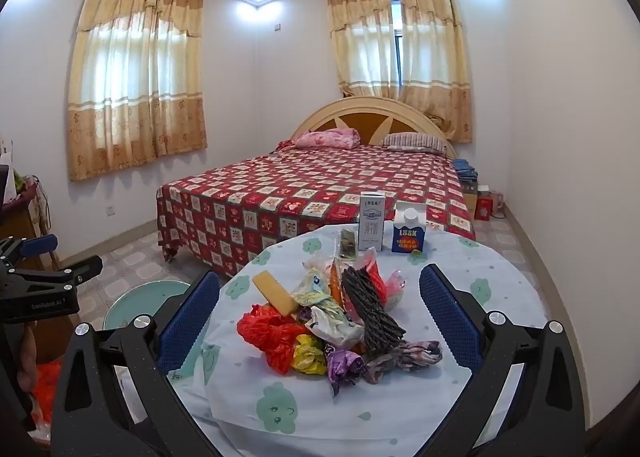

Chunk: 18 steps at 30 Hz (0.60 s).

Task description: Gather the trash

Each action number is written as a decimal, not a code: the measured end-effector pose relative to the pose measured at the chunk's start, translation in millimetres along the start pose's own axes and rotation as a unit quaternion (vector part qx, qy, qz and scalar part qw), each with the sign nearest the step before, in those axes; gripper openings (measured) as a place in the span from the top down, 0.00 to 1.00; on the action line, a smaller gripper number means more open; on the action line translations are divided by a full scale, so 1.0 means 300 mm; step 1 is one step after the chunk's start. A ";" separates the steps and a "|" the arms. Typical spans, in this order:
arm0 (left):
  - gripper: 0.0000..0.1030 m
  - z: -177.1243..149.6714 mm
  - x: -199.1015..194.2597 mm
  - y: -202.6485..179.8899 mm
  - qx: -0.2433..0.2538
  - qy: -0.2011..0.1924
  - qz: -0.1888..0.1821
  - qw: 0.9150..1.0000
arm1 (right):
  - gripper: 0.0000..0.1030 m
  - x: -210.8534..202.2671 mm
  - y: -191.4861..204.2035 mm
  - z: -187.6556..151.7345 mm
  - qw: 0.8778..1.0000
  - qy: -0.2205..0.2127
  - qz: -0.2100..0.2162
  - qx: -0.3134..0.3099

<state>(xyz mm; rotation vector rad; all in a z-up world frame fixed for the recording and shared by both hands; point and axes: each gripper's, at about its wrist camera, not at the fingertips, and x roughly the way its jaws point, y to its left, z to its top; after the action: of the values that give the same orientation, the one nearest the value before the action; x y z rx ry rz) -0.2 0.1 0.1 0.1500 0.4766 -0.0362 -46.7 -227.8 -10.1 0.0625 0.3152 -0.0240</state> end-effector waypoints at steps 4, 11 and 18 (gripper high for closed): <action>0.06 0.000 -0.001 -0.004 0.002 0.002 -0.003 1.000 | 0.05 0.004 0.001 -0.002 1.000 0.001 0.000 -0.001; 0.06 0.001 0.000 0.003 -0.007 0.004 -0.003 1.000 | 0.05 -0.003 0.000 -0.004 1.000 0.000 -0.001 -0.003; 0.06 0.021 -0.003 0.042 -0.011 0.004 0.000 1.000 | 0.05 0.009 -0.003 -0.008 1.000 0.005 0.000 -0.002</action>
<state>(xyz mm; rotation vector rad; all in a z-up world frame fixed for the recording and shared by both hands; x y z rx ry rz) 2.7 11.5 7.7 0.1280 0.4840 -0.0306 -44.9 -228.6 -13.2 0.0580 0.3245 -0.0231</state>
